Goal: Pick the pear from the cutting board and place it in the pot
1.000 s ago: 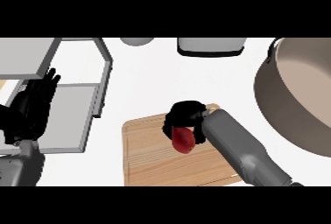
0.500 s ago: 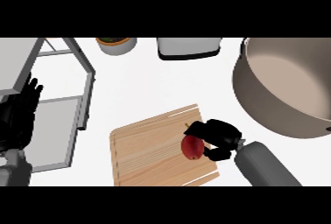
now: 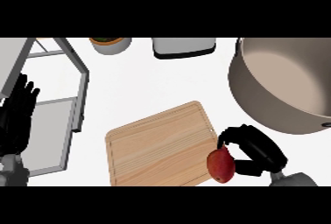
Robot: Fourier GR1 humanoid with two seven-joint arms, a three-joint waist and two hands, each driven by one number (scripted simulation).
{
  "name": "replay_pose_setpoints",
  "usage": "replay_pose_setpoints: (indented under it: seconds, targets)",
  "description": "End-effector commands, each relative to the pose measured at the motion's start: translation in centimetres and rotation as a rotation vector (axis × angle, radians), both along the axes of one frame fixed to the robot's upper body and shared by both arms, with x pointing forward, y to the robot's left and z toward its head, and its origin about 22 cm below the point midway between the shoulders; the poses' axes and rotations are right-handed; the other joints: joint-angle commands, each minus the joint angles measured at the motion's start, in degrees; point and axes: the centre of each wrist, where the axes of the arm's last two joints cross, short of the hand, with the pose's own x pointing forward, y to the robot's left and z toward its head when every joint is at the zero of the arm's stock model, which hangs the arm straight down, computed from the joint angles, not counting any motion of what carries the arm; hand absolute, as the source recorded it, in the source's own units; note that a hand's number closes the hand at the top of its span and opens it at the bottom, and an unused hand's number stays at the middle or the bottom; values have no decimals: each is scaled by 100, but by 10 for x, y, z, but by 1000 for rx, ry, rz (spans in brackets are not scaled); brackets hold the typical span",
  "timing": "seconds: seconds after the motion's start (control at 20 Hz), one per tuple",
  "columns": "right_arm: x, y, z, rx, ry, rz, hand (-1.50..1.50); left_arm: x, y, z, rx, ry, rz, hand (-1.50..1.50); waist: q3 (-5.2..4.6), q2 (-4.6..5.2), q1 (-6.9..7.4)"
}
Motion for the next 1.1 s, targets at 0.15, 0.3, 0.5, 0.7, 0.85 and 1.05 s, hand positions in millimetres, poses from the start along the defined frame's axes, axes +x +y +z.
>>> replay_pose_setpoints:
  seconds: [0.15,0.3,0.5,0.7,0.85,1.05]
  targets:
    - [-41,-51,78,231,-220,-281,150,-4,-2,-2,-18,-5,-31,0,3,84,144]
    - [-71,-67,107,266,-233,-358,150,4,2,13,-2,-30,-39,0,10,147,325]
    - [-89,-85,162,276,-293,-484,150,15,-11,21,-12,-42,-104,0,14,201,595]
    - [-91,-113,169,347,-247,-523,150,25,-38,24,-17,-21,-144,0,25,233,791]
    - [-85,-146,188,357,-259,-590,150,30,-27,12,-7,-30,-133,0,23,241,815]
    - [-38,-143,182,390,-186,-618,150,18,-53,14,-9,-47,-159,0,24,247,923]
